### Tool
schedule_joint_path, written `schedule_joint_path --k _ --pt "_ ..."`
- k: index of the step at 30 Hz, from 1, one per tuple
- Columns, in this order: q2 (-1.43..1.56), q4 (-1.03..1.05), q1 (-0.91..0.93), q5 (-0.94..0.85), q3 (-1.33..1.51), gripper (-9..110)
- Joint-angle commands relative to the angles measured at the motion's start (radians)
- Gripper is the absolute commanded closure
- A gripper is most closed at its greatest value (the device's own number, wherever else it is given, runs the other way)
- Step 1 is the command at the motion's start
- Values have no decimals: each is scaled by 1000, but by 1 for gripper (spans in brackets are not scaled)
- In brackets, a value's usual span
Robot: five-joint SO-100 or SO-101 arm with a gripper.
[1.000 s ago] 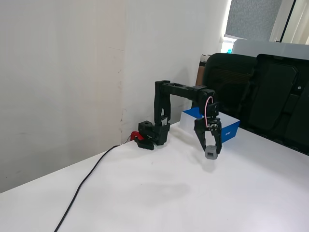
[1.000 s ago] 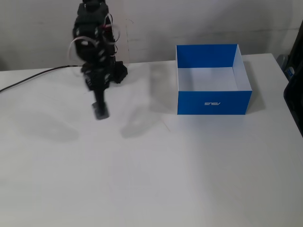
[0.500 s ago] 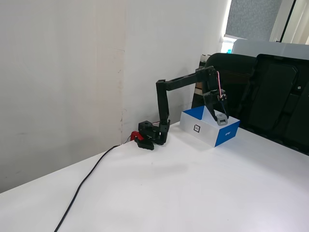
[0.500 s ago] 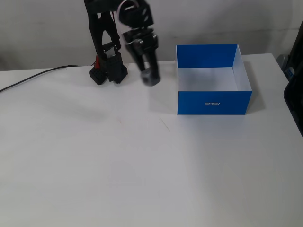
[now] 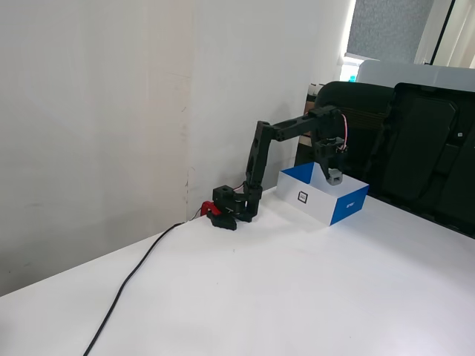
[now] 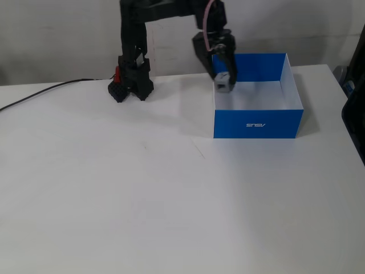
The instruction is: Grasp the gray block and put it in the box.
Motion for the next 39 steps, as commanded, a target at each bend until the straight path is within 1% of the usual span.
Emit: schedule_joint_path --k 1,8,9,13,14,16,19,21,23,26,33,39 --pt "-23 28 106 14 -158 102" --pt "-52 41 244 -44 -187 102" --pt "-52 44 259 -51 -186 99" --pt "-55 49 298 -78 -152 78" --pt "-55 48 298 -78 -146 77" --pt "-58 44 281 -78 -146 79" --pt "-51 43 245 -72 -161 85" --pt "-31 43 230 -71 -164 91" --pt "-14 44 221 -69 -167 101" --pt "15 49 179 -57 -149 101" --pt "141 57 2 -40 -100 101" --pt "239 60 -235 -6 -9 101"
